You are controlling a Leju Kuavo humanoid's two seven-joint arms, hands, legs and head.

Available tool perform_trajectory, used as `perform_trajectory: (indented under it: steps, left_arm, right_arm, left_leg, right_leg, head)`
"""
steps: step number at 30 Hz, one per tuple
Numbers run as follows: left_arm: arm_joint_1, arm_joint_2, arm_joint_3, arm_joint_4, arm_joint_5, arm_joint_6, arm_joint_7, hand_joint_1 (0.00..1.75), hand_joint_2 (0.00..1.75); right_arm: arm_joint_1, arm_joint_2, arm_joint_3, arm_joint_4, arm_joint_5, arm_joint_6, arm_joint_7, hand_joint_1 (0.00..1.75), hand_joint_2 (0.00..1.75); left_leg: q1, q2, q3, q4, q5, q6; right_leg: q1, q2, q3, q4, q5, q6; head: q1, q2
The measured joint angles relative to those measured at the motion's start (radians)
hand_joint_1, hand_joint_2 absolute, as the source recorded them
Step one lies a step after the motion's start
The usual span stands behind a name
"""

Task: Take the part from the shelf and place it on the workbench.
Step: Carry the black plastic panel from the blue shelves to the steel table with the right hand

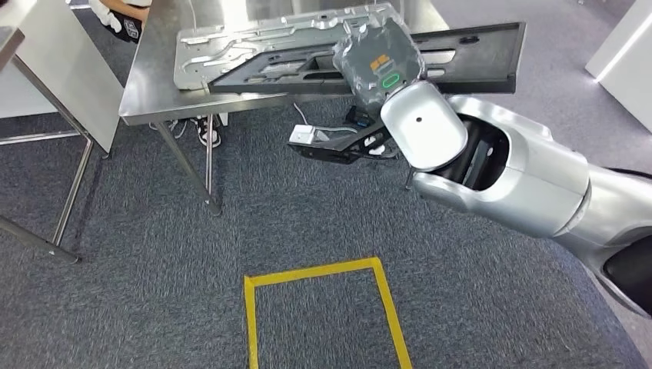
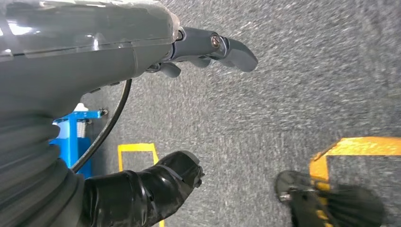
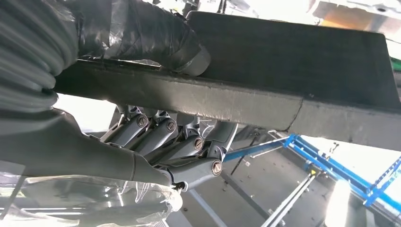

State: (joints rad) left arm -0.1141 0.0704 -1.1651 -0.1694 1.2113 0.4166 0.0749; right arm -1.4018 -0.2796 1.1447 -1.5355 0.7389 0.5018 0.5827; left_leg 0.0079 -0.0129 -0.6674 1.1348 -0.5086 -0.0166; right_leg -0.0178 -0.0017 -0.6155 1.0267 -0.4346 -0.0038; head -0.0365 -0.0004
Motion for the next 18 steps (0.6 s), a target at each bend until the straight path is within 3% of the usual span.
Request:
perform_trajectory:
  steps: [2,3,4,6,8,9,13,15,17,18]
  left_arm:
    - [-0.002,0.000,-0.001,0.000,0.000,0.000,0.000,0.00,1.75]
    - [-0.001,0.000,-0.002,0.000,0.000,0.001,0.000,0.00,1.75]
    - [-0.001,0.000,-0.002,0.000,0.000,0.001,0.001,0.00,1.75]
    - [0.001,0.001,-0.003,0.000,0.000,0.002,0.003,0.00,1.75]
    - [0.000,0.001,-0.003,0.000,0.000,0.003,0.005,0.00,1.75]
    - [-0.001,0.001,-0.003,0.000,0.000,0.004,0.006,0.00,1.75]
    - [-0.001,0.001,-0.004,0.000,0.000,0.004,0.006,0.00,1.75]
    - [-0.002,0.001,-0.004,0.000,-0.004,0.004,0.004,0.00,1.75]
    - [-0.003,0.001,-0.004,0.000,-0.007,0.004,0.003,0.00,1.75]
    - [-0.003,0.001,-0.004,0.000,-0.008,0.004,0.002,0.00,1.75]
  right_arm:
    - [0.001,0.001,0.001,0.000,0.007,-0.002,0.004,1.75,1.75]
    - [0.001,0.001,0.001,0.000,0.011,-0.002,0.007,1.75,1.75]
    - [0.001,0.002,0.001,0.000,0.015,-0.002,0.012,1.75,1.75]
    - [0.000,0.002,-0.003,-0.003,0.021,0.000,0.020,1.75,1.75]
    - [-0.004,0.001,-0.010,-0.008,0.024,0.005,0.027,1.75,1.75]
    - [-0.007,0.001,-0.014,-0.011,0.024,0.008,0.029,1.75,1.75]
    - [-0.013,-0.001,-0.024,-0.019,0.024,0.014,0.033,1.75,1.75]
    - [-0.019,-0.004,-0.029,-0.024,0.024,0.015,0.034,1.75,1.75]
    - [-0.024,-0.005,-0.032,-0.028,0.025,0.016,0.035,1.75,1.75]
    - [-0.025,-0.006,-0.033,-0.030,0.025,0.017,0.035,1.75,1.75]
  left_leg:
    - [0.003,0.003,-0.059,0.121,-0.050,-0.009]
    - [0.004,0.004,-0.077,0.154,-0.054,-0.011]
    - [0.005,0.005,-0.078,0.152,-0.041,-0.013]
    - [0.007,0.008,-0.029,0.045,0.025,-0.013]
    - [0.004,0.009,0.030,-0.072,0.067,-0.006]
    - [0.002,0.009,0.044,-0.101,0.071,-0.001]
    - [0.001,0.009,0.052,-0.118,0.074,0.025]
    - [0.003,0.010,0.057,-0.125,0.076,0.038]
    - [0.000,0.010,0.058,-0.124,0.074,0.046]
    - [-0.001,0.009,0.058,-0.123,0.073,0.048]
  right_leg:
    - [0.000,0.000,0.000,0.000,0.000,-0.003]
    - [-0.001,0.000,0.001,0.001,-0.001,-0.003]
    - [-0.001,0.000,0.001,0.002,-0.002,-0.002]
    - [-0.003,0.001,0.003,0.004,-0.006,0.002]
    - [-0.001,0.002,0.004,0.006,-0.009,0.009]
    - [0.001,0.002,0.003,0.006,-0.009,0.014]
    - [0.000,0.001,0.001,0.014,-0.020,0.033]
    - [0.000,0.002,-0.036,0.092,-0.066,0.038]
    - [0.001,0.002,-0.101,0.224,-0.121,0.039]
    - [0.001,0.002,-0.126,0.271,-0.132,0.040]
  head:
    - [-0.001,0.000]
    - [-0.001,0.000]
    - [-0.001,0.000]
    - [-0.001,0.000]
    - [-0.001,0.000]
    - [0.000,0.000]
    - [0.001,0.000]
    - [0.002,0.000]
    - [0.003,0.000]
    - [0.004,0.000]
